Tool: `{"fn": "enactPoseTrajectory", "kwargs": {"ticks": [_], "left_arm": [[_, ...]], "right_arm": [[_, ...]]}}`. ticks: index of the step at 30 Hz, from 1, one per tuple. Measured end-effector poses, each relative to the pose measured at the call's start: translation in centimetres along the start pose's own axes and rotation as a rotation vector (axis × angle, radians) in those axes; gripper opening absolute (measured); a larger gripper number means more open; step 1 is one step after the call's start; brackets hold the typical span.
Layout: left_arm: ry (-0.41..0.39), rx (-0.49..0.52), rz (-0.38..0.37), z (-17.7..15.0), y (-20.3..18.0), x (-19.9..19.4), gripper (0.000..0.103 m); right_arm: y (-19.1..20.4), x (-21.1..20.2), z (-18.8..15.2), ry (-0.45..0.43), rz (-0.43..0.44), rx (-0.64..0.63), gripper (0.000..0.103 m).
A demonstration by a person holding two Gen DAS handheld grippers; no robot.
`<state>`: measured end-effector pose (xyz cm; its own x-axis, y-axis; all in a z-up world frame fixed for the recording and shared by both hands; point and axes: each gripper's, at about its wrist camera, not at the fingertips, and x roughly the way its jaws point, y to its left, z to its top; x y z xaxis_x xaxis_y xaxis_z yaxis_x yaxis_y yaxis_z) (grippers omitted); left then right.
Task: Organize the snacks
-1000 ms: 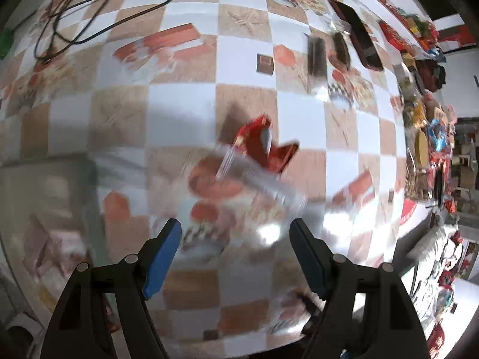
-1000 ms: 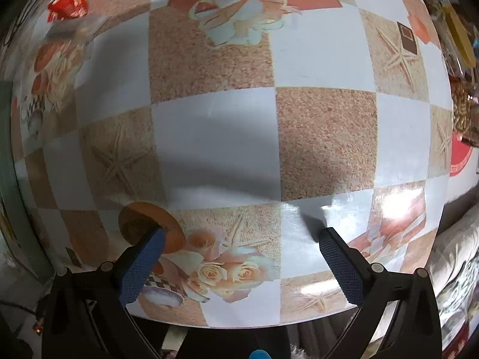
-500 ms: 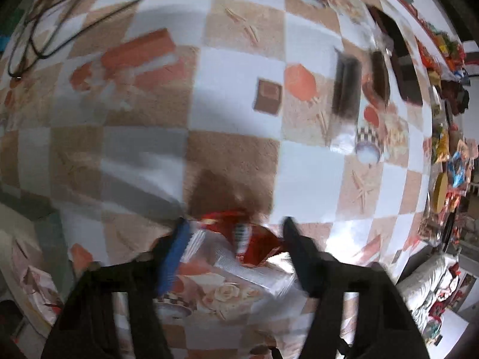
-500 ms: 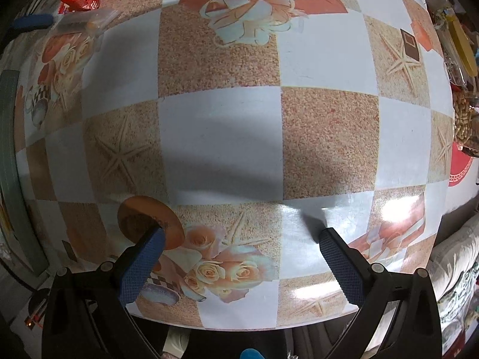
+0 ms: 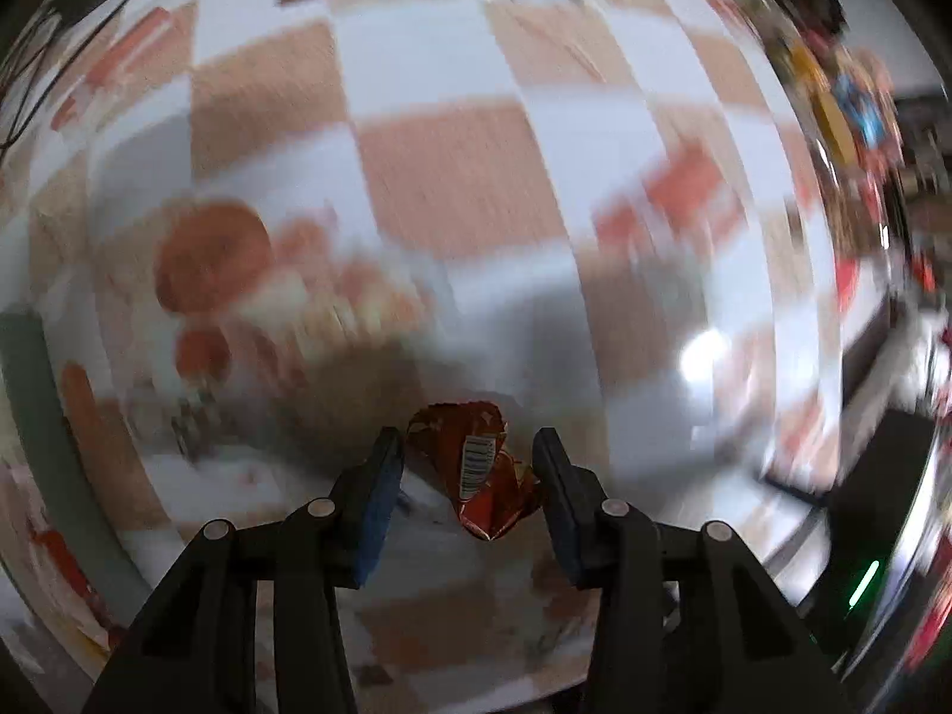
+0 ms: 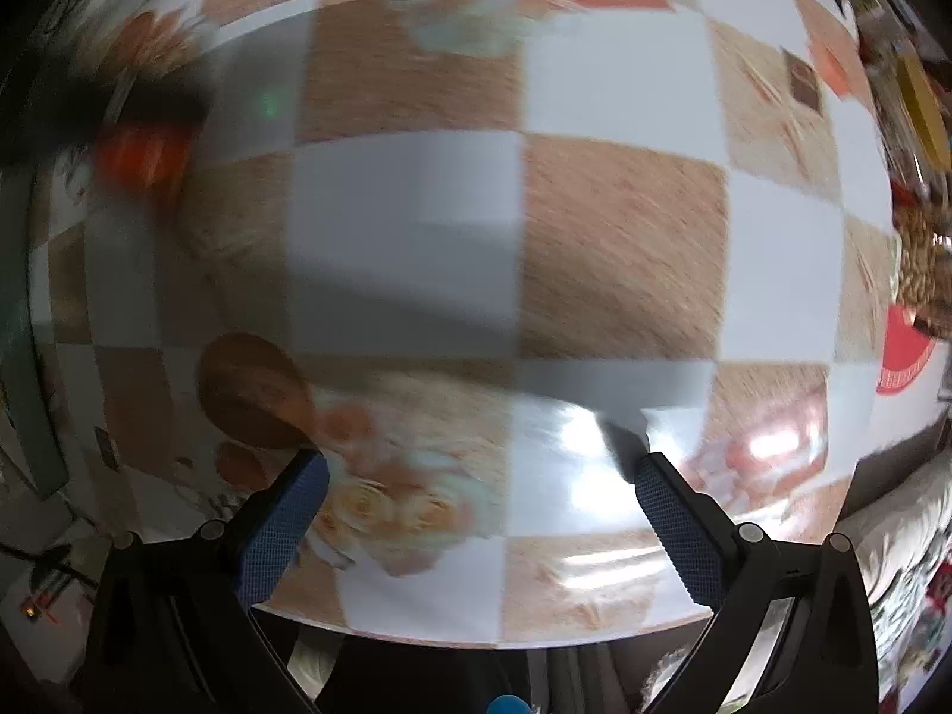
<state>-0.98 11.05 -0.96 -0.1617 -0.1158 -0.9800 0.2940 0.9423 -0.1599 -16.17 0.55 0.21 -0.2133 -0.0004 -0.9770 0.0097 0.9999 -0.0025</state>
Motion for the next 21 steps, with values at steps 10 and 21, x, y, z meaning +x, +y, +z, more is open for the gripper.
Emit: {"fn": "enactPoseTrajectory", "kwargs": {"ticks": [10, 21], "left_arm": [[-0.110, -0.006, 0.045, -6.0, 0.7, -3.6, 0.077], [-0.077, -0.135, 0.033, -8.3, 8.6, -6.7, 0.078]], "right_arm": [[-0.4, 0.2, -1.7, 0.010, 0.004, 0.029, 0.103], [-0.3, -0.1, -2.3, -0.067, 0.002, 0.025, 0.103]]}}
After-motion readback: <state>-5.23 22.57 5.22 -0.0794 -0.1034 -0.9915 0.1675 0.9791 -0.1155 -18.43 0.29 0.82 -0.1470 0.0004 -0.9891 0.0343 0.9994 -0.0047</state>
